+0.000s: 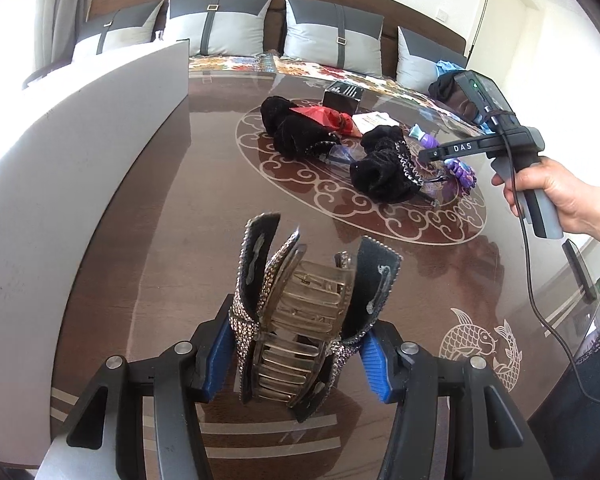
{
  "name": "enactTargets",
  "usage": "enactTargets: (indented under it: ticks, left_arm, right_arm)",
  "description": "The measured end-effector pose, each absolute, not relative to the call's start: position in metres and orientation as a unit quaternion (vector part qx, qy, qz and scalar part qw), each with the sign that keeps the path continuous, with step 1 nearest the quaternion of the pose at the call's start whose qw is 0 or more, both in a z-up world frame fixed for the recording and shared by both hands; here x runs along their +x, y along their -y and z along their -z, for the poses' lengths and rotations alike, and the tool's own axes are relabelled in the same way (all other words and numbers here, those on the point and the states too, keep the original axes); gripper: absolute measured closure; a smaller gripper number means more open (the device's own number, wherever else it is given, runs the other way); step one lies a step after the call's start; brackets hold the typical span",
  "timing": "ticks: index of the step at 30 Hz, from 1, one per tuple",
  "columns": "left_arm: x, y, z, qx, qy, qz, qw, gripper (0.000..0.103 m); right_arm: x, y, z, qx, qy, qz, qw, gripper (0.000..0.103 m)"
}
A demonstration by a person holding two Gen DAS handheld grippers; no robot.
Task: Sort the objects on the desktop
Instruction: 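Lift the hair claw with the left gripper while the right gripper grasps the purple toy, then carry the claw and purple toy into the cardboard bin and open both grippers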
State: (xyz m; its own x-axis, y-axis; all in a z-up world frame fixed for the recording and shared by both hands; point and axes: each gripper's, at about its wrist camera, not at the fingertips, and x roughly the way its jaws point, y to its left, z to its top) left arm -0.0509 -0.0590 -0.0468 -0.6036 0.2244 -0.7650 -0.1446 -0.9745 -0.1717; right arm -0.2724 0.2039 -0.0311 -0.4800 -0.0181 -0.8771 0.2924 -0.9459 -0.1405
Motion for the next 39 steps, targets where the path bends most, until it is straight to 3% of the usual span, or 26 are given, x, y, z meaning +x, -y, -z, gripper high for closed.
enactTargets:
  ticks: [1,4,5,6,14,25,33,39]
  left_arm:
    - [-0.049,0.056,0.046,-0.425,0.036,-0.899,0.1,0.049]
    - [-0.048,0.047,0.046,-0.427,0.009,-0.899,0.099,0.049]
    - [-0.048,0.047,0.045,-0.427,0.013,-0.898,0.101,0.049]
    - [-0.048,0.048,0.044,-0.427,0.02,-0.898,0.103,0.05]
    - [-0.04,0.061,0.032,-0.407,0.076,-0.902,0.124,0.051]
    - [-0.008,0.092,-0.025,-0.36,0.14,-0.914,0.124,0.051]
    - [-0.01,0.213,-0.086,-0.329,0.166,-0.929,0.021,0.051]
    - [-0.027,0.319,-0.092,-0.352,0.166,-0.918,-0.08,0.051]
  right_arm:
    - [-0.277,-0.203,0.032,0.503,-0.134,0.848,0.098,0.016]
    - [-0.282,-0.204,0.03,0.51,-0.099,0.843,0.141,0.058]
    - [-0.281,-0.204,0.029,0.512,-0.1,0.842,0.138,0.077]
    - [-0.278,-0.205,0.028,0.517,-0.099,0.839,0.139,0.081]
    - [-0.2,-0.206,-0.021,0.48,-0.08,0.86,0.154,0.081]
    - [-0.103,-0.149,-0.095,0.426,-0.066,0.873,0.228,0.081]
    - [-0.096,-0.019,-0.133,0.382,-0.04,0.861,0.334,0.081]
    - [-0.101,0.119,-0.155,0.356,-0.029,0.832,0.425,0.081]
